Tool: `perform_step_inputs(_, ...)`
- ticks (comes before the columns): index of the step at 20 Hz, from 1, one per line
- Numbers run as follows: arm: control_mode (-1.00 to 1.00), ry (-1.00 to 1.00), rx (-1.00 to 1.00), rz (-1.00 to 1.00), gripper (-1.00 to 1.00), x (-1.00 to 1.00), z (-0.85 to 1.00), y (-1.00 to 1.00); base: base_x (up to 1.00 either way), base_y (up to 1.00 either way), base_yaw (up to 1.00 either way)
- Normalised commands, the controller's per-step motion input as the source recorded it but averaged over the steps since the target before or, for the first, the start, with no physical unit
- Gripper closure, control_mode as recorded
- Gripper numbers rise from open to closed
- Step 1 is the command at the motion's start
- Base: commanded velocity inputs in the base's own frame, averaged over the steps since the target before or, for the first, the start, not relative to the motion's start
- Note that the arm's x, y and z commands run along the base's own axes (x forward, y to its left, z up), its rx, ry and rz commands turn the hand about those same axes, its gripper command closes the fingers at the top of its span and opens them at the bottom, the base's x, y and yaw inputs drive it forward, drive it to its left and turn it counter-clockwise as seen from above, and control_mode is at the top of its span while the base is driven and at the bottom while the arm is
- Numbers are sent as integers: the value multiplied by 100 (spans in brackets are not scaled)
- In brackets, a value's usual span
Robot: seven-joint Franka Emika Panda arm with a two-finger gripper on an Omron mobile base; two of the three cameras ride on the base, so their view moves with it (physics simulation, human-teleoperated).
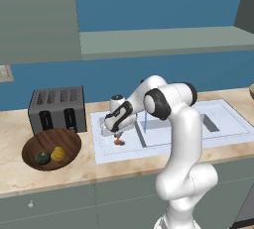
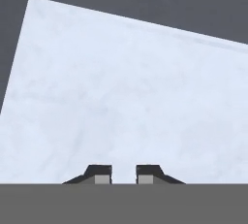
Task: Pick the squashs from the sink and place them in one bowl. Place the mushroom in the other bowl. Then turn off the sink faucet.
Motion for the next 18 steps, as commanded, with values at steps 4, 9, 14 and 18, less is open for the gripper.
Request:
perform_step_inputs(4,-100,0,0,0,-100,0,0,0,0,0,0)
perform_step_inputs(9,-100,0,0,0,-100,-35,-3,0,0,0,0)
perform_step_inputs(14,-100,0,0,0,-100,-26,-1,0,0,0,0)
perform_step_inputs(18,-100,0,0,0,-100,0,-4,0,0,0,0)
